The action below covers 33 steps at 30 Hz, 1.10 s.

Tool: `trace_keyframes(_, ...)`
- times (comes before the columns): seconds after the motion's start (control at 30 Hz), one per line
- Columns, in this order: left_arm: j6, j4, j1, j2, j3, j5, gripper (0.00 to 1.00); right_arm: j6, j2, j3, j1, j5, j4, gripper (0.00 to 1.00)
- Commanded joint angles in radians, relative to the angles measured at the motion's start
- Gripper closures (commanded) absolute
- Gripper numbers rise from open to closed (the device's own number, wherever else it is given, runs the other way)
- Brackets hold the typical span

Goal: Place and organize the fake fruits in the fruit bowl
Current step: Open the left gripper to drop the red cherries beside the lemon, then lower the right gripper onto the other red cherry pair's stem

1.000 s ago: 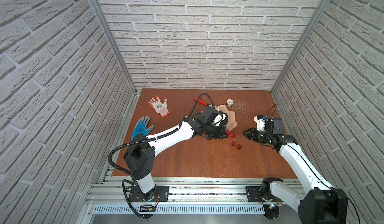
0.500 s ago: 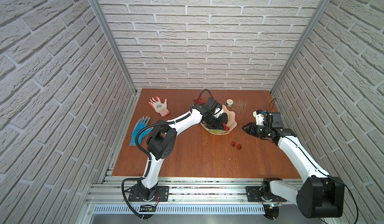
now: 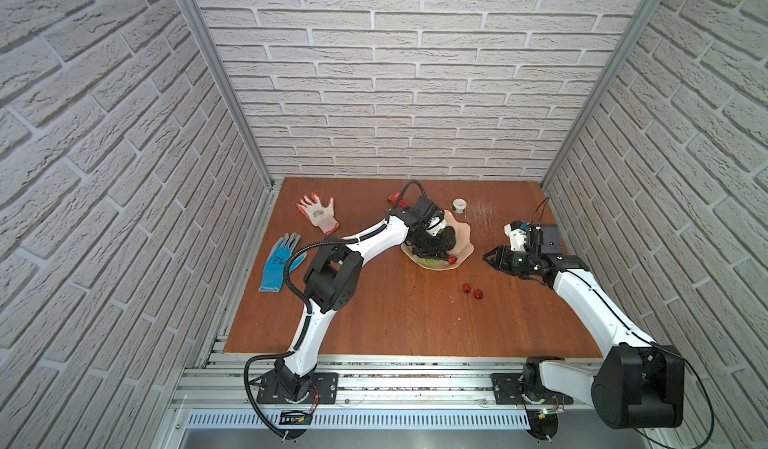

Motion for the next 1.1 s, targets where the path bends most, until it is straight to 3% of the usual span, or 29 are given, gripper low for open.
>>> trace_keyframes(0.0, 0.028, -0.018, 0.017, 0.011, 0.031, -0.012, 0.74, -0.009, -0.002, 0.034, -0.005, -0.004, 0.010, 0.66)
trace_keyframes(0.17, 0.043, -0.031, 0.021, -0.030, 0.031, -0.034, 0.53, -0.012, -0.015, 0.049, -0.001, -0.010, -0.023, 0.64)
trace_keyframes(0.43, 0.030, -0.002, 0.020, -0.160, -0.023, -0.052, 0.44, -0.019, -0.075, 0.034, 0.010, 0.024, -0.083, 0.61)
trace_keyframes(0.6, -0.003, 0.053, 0.022, -0.320, -0.177, -0.126, 0.35, 0.000, -0.124, -0.007, 0.044, 0.079, -0.106, 0.56)
trace_keyframes(0.73, -0.029, 0.095, 0.031, -0.445, -0.328, -0.166, 0.35, 0.030, -0.132, -0.087, 0.070, 0.103, -0.054, 0.51)
trace_keyframes(1.07, -0.128, 0.221, 0.073, -0.646, -0.582, -0.235, 0.34, 0.021, 0.067, -0.127, 0.177, 0.162, 0.098, 0.45)
